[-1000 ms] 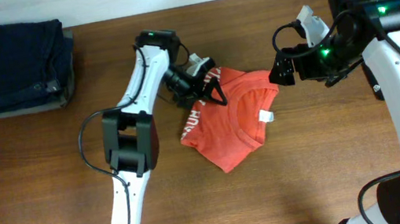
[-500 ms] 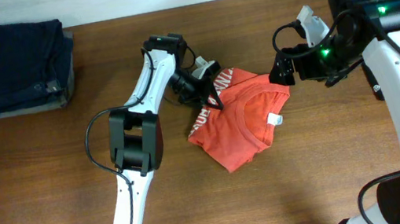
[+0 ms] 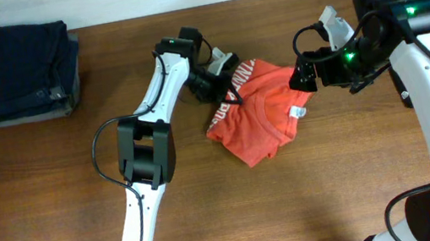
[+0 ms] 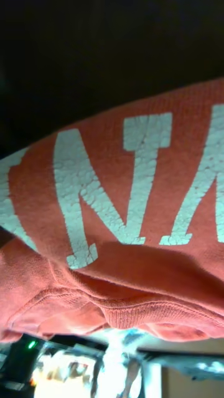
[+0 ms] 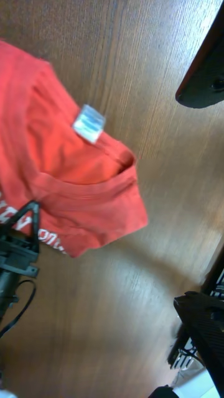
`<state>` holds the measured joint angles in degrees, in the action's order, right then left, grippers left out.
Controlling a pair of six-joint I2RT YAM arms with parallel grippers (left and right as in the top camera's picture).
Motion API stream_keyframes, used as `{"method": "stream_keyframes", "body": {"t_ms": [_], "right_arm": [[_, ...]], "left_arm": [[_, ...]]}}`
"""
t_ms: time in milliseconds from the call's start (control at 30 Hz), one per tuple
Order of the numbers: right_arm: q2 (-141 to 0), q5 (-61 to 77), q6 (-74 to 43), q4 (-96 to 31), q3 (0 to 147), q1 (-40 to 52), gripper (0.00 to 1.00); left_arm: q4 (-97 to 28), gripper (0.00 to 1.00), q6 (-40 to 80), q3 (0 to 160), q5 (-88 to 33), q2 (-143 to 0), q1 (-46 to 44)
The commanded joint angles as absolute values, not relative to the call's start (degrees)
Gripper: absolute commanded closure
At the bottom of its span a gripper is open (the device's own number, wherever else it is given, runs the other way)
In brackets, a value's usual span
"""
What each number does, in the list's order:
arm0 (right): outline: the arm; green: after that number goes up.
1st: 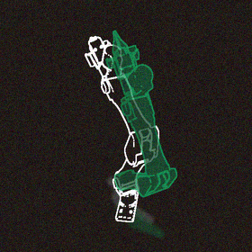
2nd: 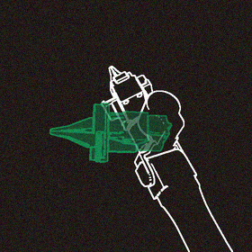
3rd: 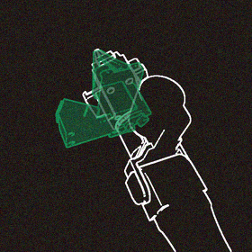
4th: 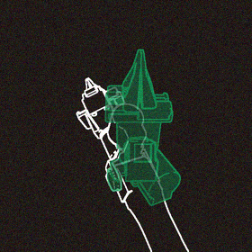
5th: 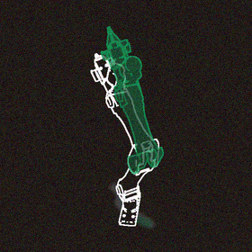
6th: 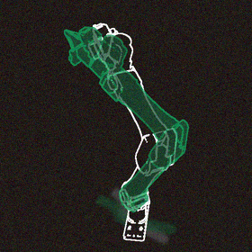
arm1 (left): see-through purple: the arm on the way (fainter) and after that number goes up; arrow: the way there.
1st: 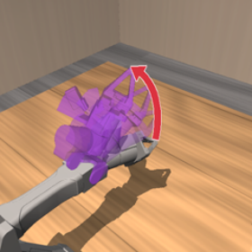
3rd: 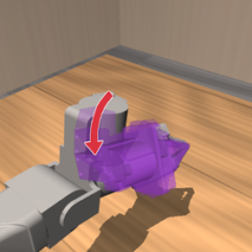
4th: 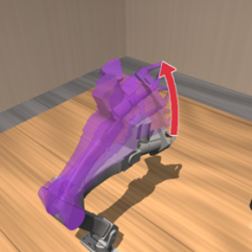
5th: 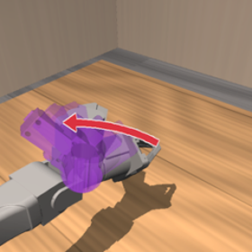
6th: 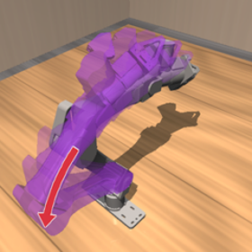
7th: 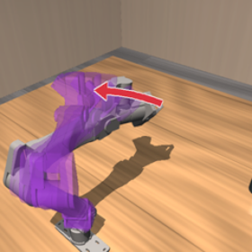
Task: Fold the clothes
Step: 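Lift the folded red shirt with the left gripper and carry it left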
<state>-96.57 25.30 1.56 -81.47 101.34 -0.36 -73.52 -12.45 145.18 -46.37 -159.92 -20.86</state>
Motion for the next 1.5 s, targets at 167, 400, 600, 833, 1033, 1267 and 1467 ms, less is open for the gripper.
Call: {"method": "stream_keyframes", "body": {"t_ms": [167, 400, 600, 833, 1033, 1267, 1467], "right_arm": [[-95.3, 24.8, 2.8, -81.6, 101.2, -0.8, 0.01], [-95.3, 24.8, 2.8, -81.6, 101.2, -0.8, 0.01], [-95.3, 24.8, 2.8, -81.6, 101.2, -0.8, 0.01], [-95.3, 24.8, 2.8, -81.7, 101.2, -0.8, 0.01], [-95.3, 24.8, 2.8, -82.5, 101.2, -0.8, 0.01], [-95.3, 24.8, 2.8, -83.3, 101.2, -0.8, 0.01], [-95.3, 24.8, 2.7, -83.5, 101.2, -0.8, 0.01]], "left_arm": [[-70.4, 1.0, -9.6, 154.0, -26.6, -162.3, -15.2], [-70.7, 1.0, -8.4, 162.5, -20.8, -162.3, -10.0], [-72.2, 1.0, -8.4, 168.9, -18.3, -162.3, -5.1], [-71.8, 0.99, -8.4, 175.8, -17.9, -162.3, 1.2], [-71.6, 0.99, -8.4, 178.5, -17.5, -162.3, 4.9], [-70.5, 0.98, -8.4, 179.8, -17.5, -161.7, 8.6], [-69.4, 0.98, -8.4, 179.8, -17.5, -159.9, 10.9]]}}
